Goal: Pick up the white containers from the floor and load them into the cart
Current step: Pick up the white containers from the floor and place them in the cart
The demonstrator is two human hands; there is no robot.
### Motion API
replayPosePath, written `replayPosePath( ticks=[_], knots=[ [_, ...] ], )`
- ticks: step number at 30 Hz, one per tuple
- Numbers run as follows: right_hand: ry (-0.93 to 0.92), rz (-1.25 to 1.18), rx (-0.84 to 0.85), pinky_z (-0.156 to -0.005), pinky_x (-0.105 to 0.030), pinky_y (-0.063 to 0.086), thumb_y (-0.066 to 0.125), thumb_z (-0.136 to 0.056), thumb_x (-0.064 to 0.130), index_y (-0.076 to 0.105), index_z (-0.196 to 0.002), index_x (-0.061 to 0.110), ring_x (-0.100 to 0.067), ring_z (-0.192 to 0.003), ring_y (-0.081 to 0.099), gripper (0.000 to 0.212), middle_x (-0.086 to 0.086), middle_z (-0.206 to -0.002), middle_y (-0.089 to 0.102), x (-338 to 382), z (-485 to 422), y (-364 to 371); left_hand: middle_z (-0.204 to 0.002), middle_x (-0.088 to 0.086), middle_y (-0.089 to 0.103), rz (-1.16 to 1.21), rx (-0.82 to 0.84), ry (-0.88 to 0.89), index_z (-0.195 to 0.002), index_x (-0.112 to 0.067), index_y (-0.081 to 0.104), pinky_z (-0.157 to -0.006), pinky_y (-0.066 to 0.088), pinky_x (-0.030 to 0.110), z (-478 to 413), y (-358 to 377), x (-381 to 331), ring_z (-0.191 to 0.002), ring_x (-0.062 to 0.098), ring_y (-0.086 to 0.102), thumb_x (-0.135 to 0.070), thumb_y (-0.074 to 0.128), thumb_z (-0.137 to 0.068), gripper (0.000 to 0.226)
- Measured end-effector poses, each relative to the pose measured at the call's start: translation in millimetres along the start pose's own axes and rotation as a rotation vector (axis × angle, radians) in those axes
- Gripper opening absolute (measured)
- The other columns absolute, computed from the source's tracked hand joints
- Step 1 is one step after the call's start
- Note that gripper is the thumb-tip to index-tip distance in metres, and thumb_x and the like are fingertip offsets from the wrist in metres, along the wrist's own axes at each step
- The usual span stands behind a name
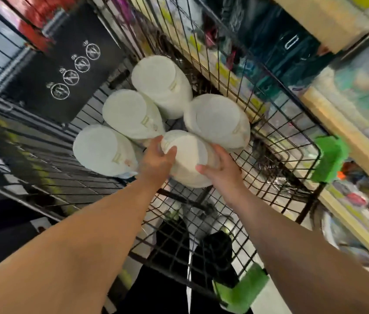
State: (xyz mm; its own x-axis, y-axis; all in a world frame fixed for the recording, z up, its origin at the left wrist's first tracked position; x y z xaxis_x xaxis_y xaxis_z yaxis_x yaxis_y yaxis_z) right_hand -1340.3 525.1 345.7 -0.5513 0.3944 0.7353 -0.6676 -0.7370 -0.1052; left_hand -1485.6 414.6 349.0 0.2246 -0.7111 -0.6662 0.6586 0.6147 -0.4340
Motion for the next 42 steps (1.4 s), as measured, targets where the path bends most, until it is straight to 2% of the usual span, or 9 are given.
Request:
replayPosePath(
  ticks=[4, 10, 13, 18, 21, 26, 30, 34, 42],
  knots=[
    [-0.001, 0.004, -0.022, -0.103, -0.043, 0.044, 0.079, -0.071, 0.029, 0.043, -0.133, 0.041, -0.019, -0.124, 0.046, 0.072, 0.008, -0.136, 0.048, -12, -5, -3, -0.143, 0.01, 0.048, 0.004, 0.025, 0.0, -0.146, -0.014, 0.036, -0.105, 0.039, 0.029, -3, 5, 4, -0.131, 0.024, 0.046, -0.032, 0.059, -0.093, 0.06],
    [-0.045, 0.102, -0.086, -0.082, -0.03, 0.05, 0.071, -0.08, 0.034, 0.037, -0.128, 0.029, -0.022, -0.115, 0.054, 0.059, -0.002, -0.13, 0.055, 4, 10, -14, -0.139, 0.011, 0.052, -0.178, 0.007, 0.08, -0.141, -0.012, 0.044, -0.089, 0.037, 0.02, 15, -3, -25, -0.121, 0.022, 0.051, -0.036, 0.059, -0.093, 0.055],
    [-0.077, 0.128, -0.072, -0.094, -0.035, 0.047, 0.07, -0.081, 0.036, 0.038, -0.131, 0.03, -0.019, -0.116, 0.052, 0.059, 0.002, -0.13, 0.054, 26, 35, -31, -0.135, 0.007, 0.056, -0.242, -0.004, 0.155, -0.139, -0.02, 0.048, -0.083, 0.036, 0.02, 44, -14, -49, -0.119, 0.021, 0.054, -0.039, 0.061, -0.091, 0.053],
    [-0.192, 0.162, -0.175, -0.09, -0.029, 0.045, 0.068, -0.084, 0.038, 0.053, -0.123, 0.021, -0.014, -0.111, 0.053, 0.045, 0.007, -0.115, 0.056, 67, 112, -76, -0.128, 0.001, 0.062, -0.263, 0.06, 0.383, -0.131, -0.022, 0.056, -0.095, 0.047, 0.03, 115, -25, -91, -0.112, 0.017, 0.058, -0.037, 0.066, -0.088, 0.047],
    [-0.221, 0.17, -0.27, -0.094, -0.031, 0.046, 0.066, -0.085, 0.038, 0.055, -0.123, 0.019, -0.015, -0.109, 0.054, 0.044, 0.005, -0.113, 0.056, 75, 160, -104, -0.128, -0.001, 0.061, -0.307, 0.131, 0.515, -0.13, -0.024, 0.056, -0.093, 0.05, 0.033, 154, -20, -110, -0.106, 0.013, 0.059, -0.038, 0.066, -0.087, 0.046],
    [-0.198, 0.075, -0.491, -0.088, -0.031, 0.046, 0.068, -0.085, 0.034, 0.059, -0.112, 0.019, -0.017, -0.098, 0.056, 0.032, 0.01, -0.094, 0.056, 61, 227, -149, -0.127, -0.003, 0.061, -0.44, 0.34, 0.712, -0.132, -0.026, 0.055, -0.087, 0.043, 0.022, 200, 13, -143, -0.108, 0.014, 0.059, -0.038, 0.067, -0.087, 0.048],
    [-0.149, -0.118, -0.779, -0.088, -0.029, 0.047, 0.072, -0.081, 0.032, 0.063, -0.106, 0.018, -0.016, -0.095, 0.06, 0.03, 0.0, -0.099, 0.064, 26, 283, -173, -0.121, -0.007, 0.061, -0.481, 0.549, 0.857, -0.128, -0.025, 0.059, -0.076, 0.039, 0.003, 237, 60, -167, -0.099, 0.009, 0.058, -0.034, 0.069, -0.085, 0.045],
    [-0.081, -0.267, -0.985, -0.088, -0.029, 0.046, 0.07, -0.082, 0.037, 0.065, -0.11, 0.015, -0.013, -0.099, 0.061, 0.036, 0.0, -0.104, 0.067, -22, 354, -177, -0.12, -0.011, 0.06, -0.525, 0.79, 1.004, -0.126, -0.031, 0.058, -0.088, 0.047, 0.021, 295, 109, -162, -0.097, 0.003, 0.059, -0.037, 0.069, -0.086, 0.043],
    [0.069, -0.597, -1.414, -0.093, -0.037, 0.05, 0.073, -0.081, 0.029, 0.066, -0.105, 0.016, -0.018, -0.098, 0.064, 0.028, -0.006, -0.102, 0.069, -157, 503, -192, -0.114, -0.005, 0.065, -0.689, 1.163, 1.238, -0.122, -0.029, 0.062, -0.087, 0.049, 0.028, 464, 212, -101, -0.091, 0.005, 0.057, -0.031, 0.068, -0.087, 0.036]
  ],
)
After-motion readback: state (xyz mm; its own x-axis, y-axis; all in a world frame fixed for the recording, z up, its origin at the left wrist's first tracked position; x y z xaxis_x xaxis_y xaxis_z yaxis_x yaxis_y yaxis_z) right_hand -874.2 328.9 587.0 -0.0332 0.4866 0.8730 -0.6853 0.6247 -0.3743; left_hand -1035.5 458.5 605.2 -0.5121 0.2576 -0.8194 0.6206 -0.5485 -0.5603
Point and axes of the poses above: each hand's wrist, its own z-axis away from the middle knuckle, its own y-axis out of the palm, x = y × z, the point moved 6 cm from there along -z, towards the middle knuckle
